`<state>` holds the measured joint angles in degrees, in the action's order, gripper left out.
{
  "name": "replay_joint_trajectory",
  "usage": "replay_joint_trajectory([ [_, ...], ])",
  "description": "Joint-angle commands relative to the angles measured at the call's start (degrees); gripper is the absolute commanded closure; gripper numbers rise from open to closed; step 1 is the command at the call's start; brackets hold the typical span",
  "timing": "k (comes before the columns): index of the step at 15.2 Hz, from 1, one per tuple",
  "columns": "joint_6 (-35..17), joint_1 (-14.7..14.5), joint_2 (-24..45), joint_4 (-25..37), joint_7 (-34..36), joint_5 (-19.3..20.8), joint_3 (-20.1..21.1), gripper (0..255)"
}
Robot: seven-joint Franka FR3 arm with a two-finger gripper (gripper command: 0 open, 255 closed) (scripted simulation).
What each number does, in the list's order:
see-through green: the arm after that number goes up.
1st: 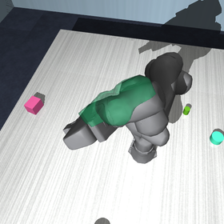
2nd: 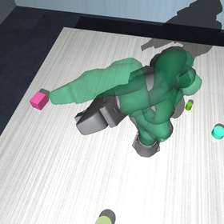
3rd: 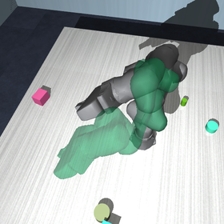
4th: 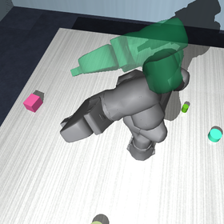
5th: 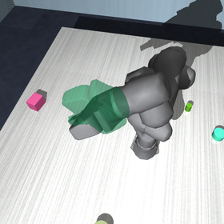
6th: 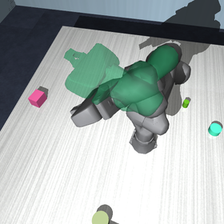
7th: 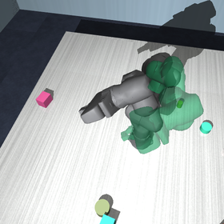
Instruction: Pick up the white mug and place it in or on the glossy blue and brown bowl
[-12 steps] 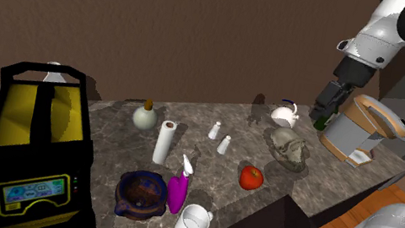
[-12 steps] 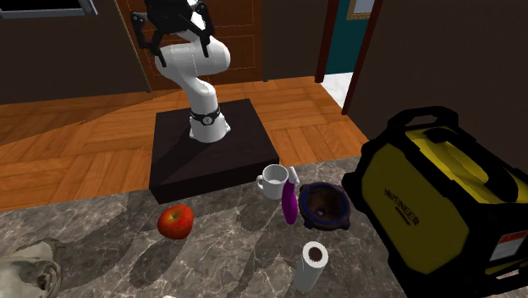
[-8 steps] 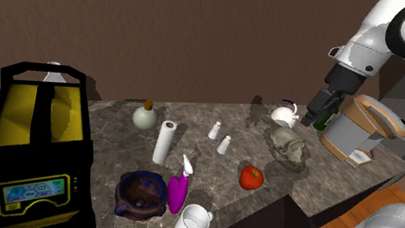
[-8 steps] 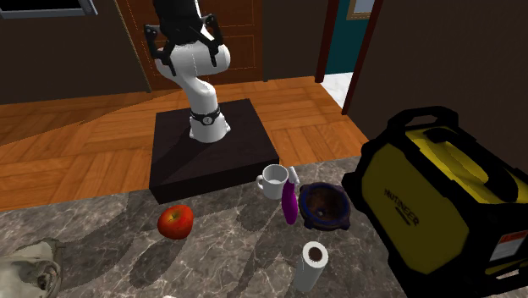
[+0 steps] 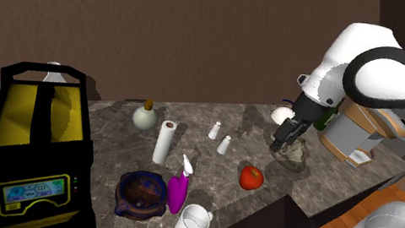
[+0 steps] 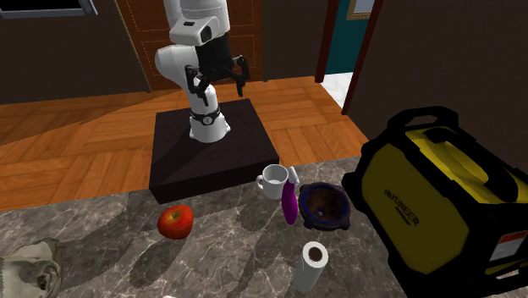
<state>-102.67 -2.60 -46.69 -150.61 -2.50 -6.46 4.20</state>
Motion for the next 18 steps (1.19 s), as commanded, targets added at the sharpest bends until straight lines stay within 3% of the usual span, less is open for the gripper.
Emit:
replay_joint_trajectory([
  [1, -3.9, -1.2, 0.2, -3.3, 1.6, -1.5, 2.1, 0],
  [9, -21.5, -5.5, 8.7, -11.2, 6.8, -6.7, 10.1, 0],
  [14, -34.2, -7.4, 18.8, -13.0, 10.5, -8.9, 15.6, 0],
  [18, -44.8, -7.3, 29.3, -12.6, 14.7, -8.2, 20.4, 0],
])
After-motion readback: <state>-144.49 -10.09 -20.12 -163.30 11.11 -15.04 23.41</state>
